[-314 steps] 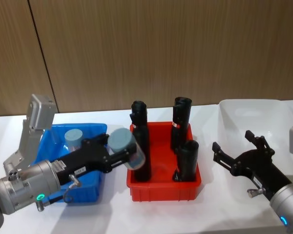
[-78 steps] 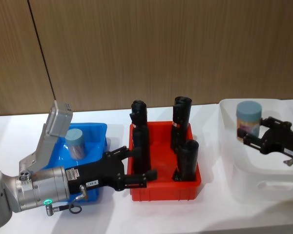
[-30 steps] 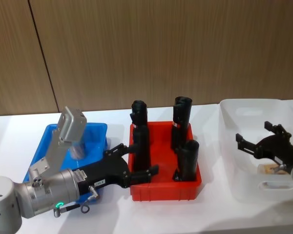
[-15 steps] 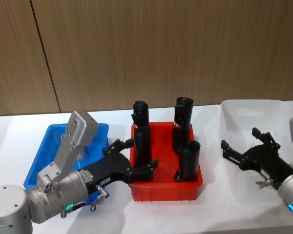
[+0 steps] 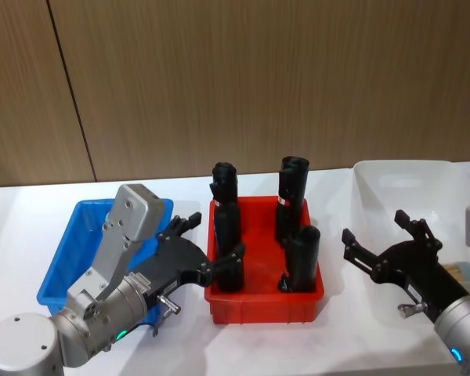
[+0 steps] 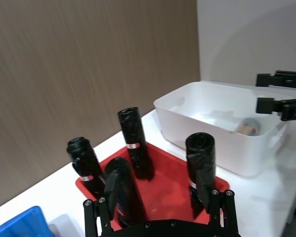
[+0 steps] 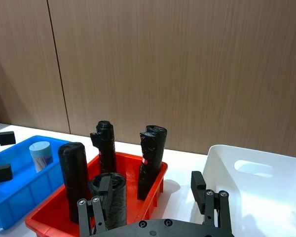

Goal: Pick the cotton swabs from the blue box and place them into the white box.

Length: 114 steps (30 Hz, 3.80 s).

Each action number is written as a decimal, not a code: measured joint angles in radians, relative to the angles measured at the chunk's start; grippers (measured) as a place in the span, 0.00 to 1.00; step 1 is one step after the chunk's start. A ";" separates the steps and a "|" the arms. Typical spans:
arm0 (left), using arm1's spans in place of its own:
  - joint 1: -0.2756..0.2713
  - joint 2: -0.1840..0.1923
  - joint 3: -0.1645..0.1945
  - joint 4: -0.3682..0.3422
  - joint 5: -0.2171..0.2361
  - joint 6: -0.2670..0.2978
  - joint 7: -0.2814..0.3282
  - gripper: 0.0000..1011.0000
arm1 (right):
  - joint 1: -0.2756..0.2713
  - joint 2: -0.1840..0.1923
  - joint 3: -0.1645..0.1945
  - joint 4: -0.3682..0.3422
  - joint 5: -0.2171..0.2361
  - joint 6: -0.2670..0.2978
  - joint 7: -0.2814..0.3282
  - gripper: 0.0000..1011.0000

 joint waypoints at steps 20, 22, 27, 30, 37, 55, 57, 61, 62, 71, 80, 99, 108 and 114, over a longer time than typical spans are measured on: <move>0.052 -0.019 0.029 -0.060 0.095 -0.066 0.269 0.99 | -0.002 -0.001 0.001 -0.002 0.000 -0.001 -0.001 0.99; 0.055 -0.021 0.031 -0.064 0.102 -0.070 0.288 0.99 | -0.002 -0.001 0.001 -0.002 0.000 -0.001 -0.001 0.99; 0.064 -0.024 0.036 -0.075 0.119 -0.082 0.334 0.99 | -0.002 -0.001 0.001 -0.002 0.000 0.000 -0.001 0.99; 0.069 -0.026 0.038 -0.080 0.127 -0.088 0.357 0.99 | -0.002 -0.001 0.001 -0.002 0.000 0.000 -0.001 0.99; 0.070 -0.026 0.039 -0.081 0.130 -0.090 0.365 0.99 | -0.002 -0.001 0.001 -0.002 0.000 0.000 0.000 0.99; 0.069 -0.026 0.038 -0.081 0.130 -0.090 0.365 0.99 | 0.017 0.006 0.010 0.011 0.042 0.051 0.077 0.99; 0.069 -0.026 0.038 -0.081 0.129 -0.090 0.365 0.99 | 0.022 0.007 0.012 0.016 0.048 0.058 0.090 0.99; 0.069 -0.026 0.038 -0.081 0.129 -0.090 0.365 0.99 | 0.034 0.008 0.014 0.030 0.060 0.078 0.126 0.99; 0.069 -0.026 0.038 -0.081 0.129 -0.090 0.365 0.99 | 0.041 0.008 0.015 0.038 0.063 0.084 0.142 0.99; 0.069 -0.026 0.038 -0.080 0.129 -0.089 0.365 0.99 | 0.094 -0.006 0.008 0.106 0.070 0.118 0.230 0.99; 0.069 -0.026 0.038 -0.080 0.129 -0.089 0.365 0.99 | 0.148 -0.035 -0.007 0.184 0.056 0.123 0.277 0.99; 0.069 -0.026 0.038 -0.080 0.129 -0.089 0.365 0.99 | 0.256 -0.096 -0.039 0.326 0.007 0.122 0.332 0.99; 0.069 -0.026 0.038 -0.080 0.129 -0.089 0.365 0.99 | 0.295 -0.118 -0.049 0.379 -0.017 0.119 0.332 0.96; 0.069 -0.026 0.038 -0.080 0.129 -0.089 0.365 0.99 | 0.311 -0.127 -0.052 0.400 -0.025 0.118 0.328 0.82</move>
